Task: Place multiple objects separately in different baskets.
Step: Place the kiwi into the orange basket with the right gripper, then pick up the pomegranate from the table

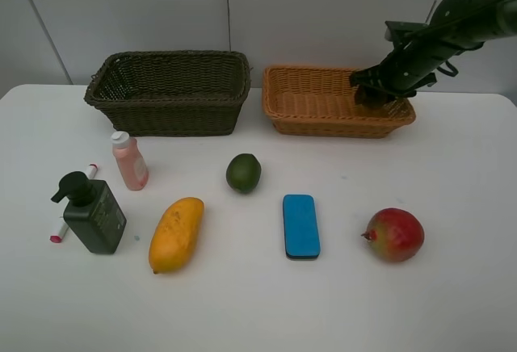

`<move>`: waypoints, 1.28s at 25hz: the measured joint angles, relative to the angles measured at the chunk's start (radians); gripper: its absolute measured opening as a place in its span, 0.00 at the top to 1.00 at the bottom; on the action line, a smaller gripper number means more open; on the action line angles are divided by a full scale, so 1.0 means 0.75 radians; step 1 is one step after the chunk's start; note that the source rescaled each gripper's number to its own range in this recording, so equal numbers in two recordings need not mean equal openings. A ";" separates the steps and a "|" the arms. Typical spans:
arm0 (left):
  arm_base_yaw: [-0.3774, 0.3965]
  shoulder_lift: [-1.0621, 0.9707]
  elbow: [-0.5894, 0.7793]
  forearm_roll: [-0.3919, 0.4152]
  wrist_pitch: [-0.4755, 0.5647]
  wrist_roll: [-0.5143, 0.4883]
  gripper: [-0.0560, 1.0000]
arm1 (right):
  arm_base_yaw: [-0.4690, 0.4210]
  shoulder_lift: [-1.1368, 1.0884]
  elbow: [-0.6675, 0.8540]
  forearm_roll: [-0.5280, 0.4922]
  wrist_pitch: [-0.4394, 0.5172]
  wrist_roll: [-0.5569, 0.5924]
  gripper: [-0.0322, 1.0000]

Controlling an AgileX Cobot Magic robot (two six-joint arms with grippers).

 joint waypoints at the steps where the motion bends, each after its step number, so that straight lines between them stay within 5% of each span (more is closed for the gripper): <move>1: 0.000 0.000 0.000 0.000 0.000 0.000 0.00 | 0.000 0.000 0.000 0.000 -0.013 0.000 0.84; 5: 0.000 0.000 0.000 -0.001 0.000 0.000 0.00 | 0.000 0.000 0.000 -0.004 -0.040 0.000 0.83; 6: 0.000 0.000 0.000 -0.001 0.000 0.000 0.00 | 0.000 0.000 0.000 -0.014 -0.043 0.000 0.73; 8: 0.000 0.000 0.000 -0.001 0.000 0.000 0.00 | 0.000 0.000 0.000 -0.023 -0.051 0.000 0.30; 11: 0.000 0.000 0.000 -0.001 0.000 0.000 0.00 | 0.000 0.000 0.000 -0.027 -0.051 0.000 0.08; 23: 0.000 0.000 0.000 -0.001 0.000 0.000 0.00 | 0.000 -0.005 0.000 -0.029 -0.046 0.000 0.01; 32: 0.000 0.000 0.000 -0.001 0.000 0.000 0.00 | 0.043 -0.114 0.002 -0.101 0.088 0.000 0.01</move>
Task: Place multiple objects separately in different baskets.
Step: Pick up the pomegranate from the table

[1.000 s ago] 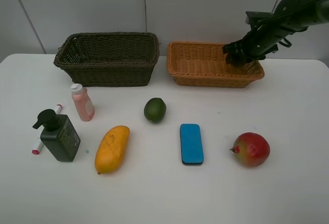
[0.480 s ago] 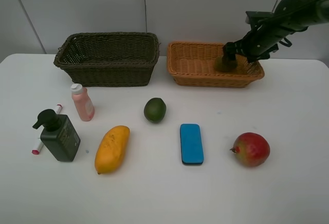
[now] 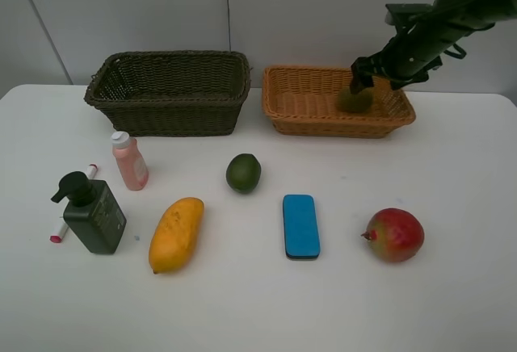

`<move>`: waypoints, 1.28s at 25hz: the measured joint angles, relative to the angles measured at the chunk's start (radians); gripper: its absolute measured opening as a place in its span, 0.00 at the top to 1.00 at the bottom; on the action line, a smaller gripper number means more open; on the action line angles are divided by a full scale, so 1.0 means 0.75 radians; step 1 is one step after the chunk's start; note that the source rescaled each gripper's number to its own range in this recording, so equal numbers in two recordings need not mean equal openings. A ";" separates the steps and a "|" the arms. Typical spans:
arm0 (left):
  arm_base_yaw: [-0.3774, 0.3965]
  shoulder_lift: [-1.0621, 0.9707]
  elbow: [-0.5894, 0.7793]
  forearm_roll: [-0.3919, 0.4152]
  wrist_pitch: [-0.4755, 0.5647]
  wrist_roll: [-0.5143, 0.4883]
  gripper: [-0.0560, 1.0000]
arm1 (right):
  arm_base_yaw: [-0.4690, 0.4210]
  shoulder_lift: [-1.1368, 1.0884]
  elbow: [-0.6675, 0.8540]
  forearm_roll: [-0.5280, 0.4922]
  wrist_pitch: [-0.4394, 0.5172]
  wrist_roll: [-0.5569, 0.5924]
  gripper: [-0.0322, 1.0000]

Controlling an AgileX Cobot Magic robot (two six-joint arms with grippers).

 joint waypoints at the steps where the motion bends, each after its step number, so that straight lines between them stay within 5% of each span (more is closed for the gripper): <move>1: 0.000 0.000 0.000 0.000 0.000 0.000 0.00 | 0.010 -0.021 0.008 -0.005 0.015 0.000 0.01; 8: 0.000 0.000 0.000 0.000 0.000 0.000 0.00 | 0.074 -0.259 0.241 -0.099 0.033 -0.005 0.01; 19: 0.000 0.000 0.000 0.000 0.000 0.000 0.00 | 0.196 -0.767 0.675 -0.385 0.288 -0.037 0.01; 26: 0.000 0.000 0.000 0.000 0.000 0.000 0.00 | 0.310 -0.889 0.851 -0.413 0.472 -0.274 0.01; 32: 0.000 0.000 0.000 0.000 0.000 0.000 0.00 | 0.419 -0.890 0.975 -0.414 0.496 -0.577 0.01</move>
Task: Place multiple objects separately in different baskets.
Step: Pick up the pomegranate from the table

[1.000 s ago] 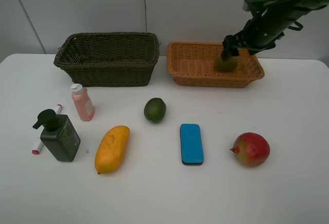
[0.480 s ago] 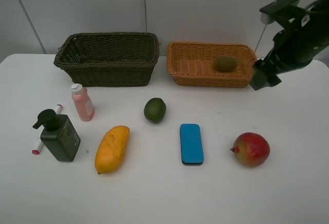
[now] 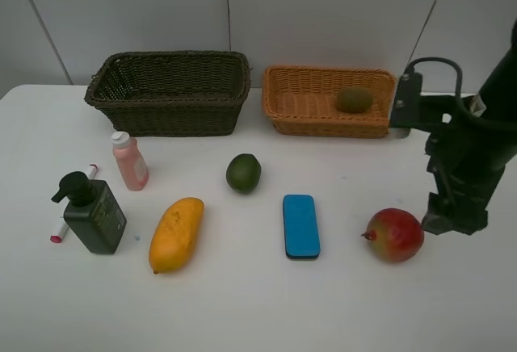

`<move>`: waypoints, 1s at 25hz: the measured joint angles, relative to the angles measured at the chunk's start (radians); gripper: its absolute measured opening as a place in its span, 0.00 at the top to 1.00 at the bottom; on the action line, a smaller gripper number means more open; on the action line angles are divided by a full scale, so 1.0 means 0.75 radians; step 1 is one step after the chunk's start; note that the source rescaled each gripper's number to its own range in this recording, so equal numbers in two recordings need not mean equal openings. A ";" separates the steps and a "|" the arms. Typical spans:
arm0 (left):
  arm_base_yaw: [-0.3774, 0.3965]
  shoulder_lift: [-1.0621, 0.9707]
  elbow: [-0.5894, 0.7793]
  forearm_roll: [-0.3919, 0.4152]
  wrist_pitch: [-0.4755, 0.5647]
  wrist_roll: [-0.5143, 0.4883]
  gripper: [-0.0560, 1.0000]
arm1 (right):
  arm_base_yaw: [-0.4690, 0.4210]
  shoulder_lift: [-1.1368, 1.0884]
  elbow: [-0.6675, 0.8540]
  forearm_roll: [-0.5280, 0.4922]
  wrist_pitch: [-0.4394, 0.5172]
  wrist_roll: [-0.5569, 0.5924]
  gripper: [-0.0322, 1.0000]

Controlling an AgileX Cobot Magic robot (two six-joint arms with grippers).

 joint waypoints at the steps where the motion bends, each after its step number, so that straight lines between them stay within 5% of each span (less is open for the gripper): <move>1: 0.000 0.000 0.000 0.000 0.000 0.000 0.00 | 0.012 0.000 0.023 0.000 -0.002 -0.061 0.01; 7: 0.000 0.000 0.000 0.000 0.000 0.000 0.00 | 0.049 0.000 0.113 0.000 -0.098 -0.282 0.01; 25: 0.000 0.000 0.000 0.000 0.000 0.000 0.00 | 0.049 0.267 0.128 0.000 -0.357 -0.305 0.01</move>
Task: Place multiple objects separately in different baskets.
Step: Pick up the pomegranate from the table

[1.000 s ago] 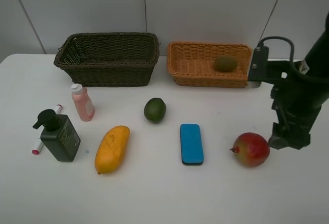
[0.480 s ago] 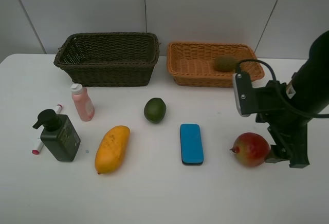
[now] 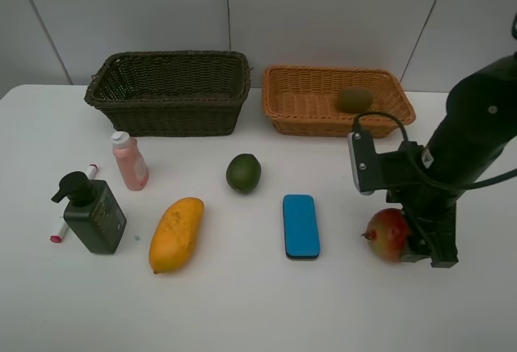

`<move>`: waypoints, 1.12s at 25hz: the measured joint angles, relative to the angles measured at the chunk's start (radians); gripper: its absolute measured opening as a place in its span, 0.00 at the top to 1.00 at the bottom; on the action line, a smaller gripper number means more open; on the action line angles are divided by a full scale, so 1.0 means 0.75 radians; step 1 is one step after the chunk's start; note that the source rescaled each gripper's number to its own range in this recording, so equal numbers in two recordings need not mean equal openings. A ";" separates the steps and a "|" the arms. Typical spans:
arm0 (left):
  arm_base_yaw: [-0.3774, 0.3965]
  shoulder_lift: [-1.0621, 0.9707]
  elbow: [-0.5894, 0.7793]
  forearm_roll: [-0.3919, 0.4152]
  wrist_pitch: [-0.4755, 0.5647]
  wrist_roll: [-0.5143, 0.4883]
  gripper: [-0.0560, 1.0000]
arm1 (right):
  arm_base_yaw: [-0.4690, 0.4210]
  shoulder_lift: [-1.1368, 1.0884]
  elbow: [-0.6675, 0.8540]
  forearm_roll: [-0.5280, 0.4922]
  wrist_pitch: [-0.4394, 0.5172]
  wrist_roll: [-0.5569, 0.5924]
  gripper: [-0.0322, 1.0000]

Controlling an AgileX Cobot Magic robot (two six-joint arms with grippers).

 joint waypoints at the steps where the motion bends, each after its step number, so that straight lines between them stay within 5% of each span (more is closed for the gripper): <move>1: 0.000 0.000 0.000 0.000 0.000 0.000 0.00 | 0.000 0.019 0.000 0.000 -0.007 0.000 0.01; 21: 0.000 0.000 0.000 0.000 0.000 0.000 0.00 | 0.000 0.157 0.000 0.004 -0.097 0.000 0.02; 23: 0.000 0.000 0.000 0.000 0.000 0.000 0.00 | 0.000 0.157 0.000 0.002 -0.097 0.000 0.14; 25: 0.000 0.000 0.000 0.000 0.000 0.000 0.00 | 0.000 0.157 0.000 -0.001 -0.097 0.000 0.37; 28: 0.000 0.000 0.000 0.000 0.000 0.000 0.00 | 0.000 0.157 0.000 -0.002 -0.097 0.000 0.37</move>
